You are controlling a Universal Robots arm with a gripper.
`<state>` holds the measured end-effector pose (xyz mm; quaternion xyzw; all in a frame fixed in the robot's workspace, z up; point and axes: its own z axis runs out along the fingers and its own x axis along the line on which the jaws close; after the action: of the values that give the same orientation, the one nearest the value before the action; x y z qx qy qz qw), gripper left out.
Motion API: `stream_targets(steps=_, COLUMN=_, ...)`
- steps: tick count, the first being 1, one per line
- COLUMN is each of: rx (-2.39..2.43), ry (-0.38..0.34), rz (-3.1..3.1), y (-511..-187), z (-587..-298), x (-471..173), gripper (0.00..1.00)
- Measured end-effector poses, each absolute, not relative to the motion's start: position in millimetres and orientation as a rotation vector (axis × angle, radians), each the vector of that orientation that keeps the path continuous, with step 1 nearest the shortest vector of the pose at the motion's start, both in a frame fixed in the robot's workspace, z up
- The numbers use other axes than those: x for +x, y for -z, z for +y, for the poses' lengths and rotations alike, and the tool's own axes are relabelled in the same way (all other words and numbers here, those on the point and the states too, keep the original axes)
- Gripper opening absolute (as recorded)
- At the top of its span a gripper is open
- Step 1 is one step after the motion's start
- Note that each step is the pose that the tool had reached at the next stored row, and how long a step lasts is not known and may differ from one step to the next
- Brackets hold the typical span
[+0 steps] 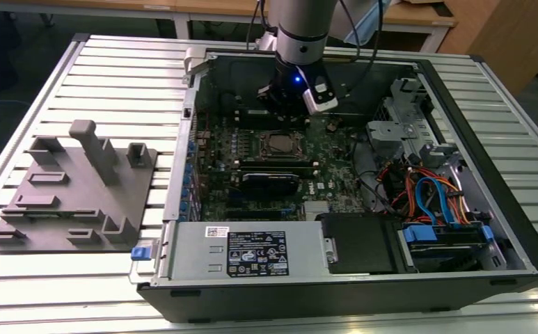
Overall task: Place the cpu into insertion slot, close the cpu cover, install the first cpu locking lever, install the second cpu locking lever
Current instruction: 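Install the first cpu locking lever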
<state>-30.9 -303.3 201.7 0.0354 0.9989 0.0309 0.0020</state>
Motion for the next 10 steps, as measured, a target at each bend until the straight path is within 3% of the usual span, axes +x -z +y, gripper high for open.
stream_targets(steps=10, rx=0.111, ry=-0.097, rz=3.134, y=-201.8, z=-303.2, x=-30.9, gripper=0.1)
